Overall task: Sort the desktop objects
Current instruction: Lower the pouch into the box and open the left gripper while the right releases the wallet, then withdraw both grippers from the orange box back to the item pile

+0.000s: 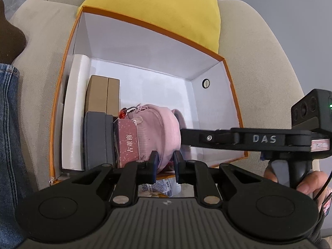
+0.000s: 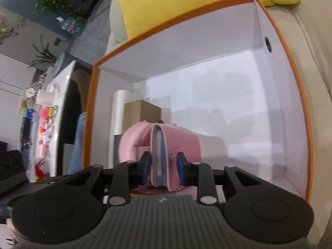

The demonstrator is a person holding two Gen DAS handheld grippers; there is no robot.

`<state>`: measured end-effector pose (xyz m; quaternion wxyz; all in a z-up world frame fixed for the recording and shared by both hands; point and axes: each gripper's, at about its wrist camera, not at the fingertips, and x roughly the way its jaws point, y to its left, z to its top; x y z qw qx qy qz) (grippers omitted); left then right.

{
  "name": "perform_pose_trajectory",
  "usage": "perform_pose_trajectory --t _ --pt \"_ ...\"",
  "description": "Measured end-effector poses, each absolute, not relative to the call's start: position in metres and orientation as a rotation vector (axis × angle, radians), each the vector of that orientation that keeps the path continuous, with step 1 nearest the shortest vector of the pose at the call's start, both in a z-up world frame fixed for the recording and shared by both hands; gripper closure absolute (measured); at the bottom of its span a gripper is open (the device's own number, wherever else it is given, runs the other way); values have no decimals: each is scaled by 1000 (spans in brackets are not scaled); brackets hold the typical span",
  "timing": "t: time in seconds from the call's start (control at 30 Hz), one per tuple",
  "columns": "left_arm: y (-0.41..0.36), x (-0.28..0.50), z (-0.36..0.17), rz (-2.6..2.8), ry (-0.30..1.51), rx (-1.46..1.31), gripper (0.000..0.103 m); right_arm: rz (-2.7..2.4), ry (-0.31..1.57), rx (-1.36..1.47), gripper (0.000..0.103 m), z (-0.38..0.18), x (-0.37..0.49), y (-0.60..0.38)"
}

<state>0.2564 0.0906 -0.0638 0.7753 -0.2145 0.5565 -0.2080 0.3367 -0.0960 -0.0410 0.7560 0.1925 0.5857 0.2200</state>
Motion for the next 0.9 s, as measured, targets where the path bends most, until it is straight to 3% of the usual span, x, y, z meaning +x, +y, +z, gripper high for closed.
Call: perform_pose_trajectory --t 0.07,0.1,0.17,0.3,0.43,0.6,0.7,0.9 --pt "90 256 -63 -450 1198 -456 85 485 1262 403 76 -37 336 -94" --pt "89 254 -62 -450 1194 -448 85 478 1262 393 86 -38 336 -92" --pt "87 254 -61 -451 1189 -437 85 473 1260 360 92 -39 334 -88" --pt "88 255 -66 -463 1192 -458 85 471 1240 315 95 -38 330 -82" --pt "87 254 -62 -449 1178 -435 83 467 1221 266 94 -34 329 -78" --pt "89 249 -54 -446 1142 -421 80 468 1175 197 86 -27 323 -75" --pt "90 246 -48 -454 1120 -413 73 466 1158 187 74 -24 321 -76" --pt "89 228 -26 -468 1045 -350 73 499 1083 120 73 -9 308 -76"
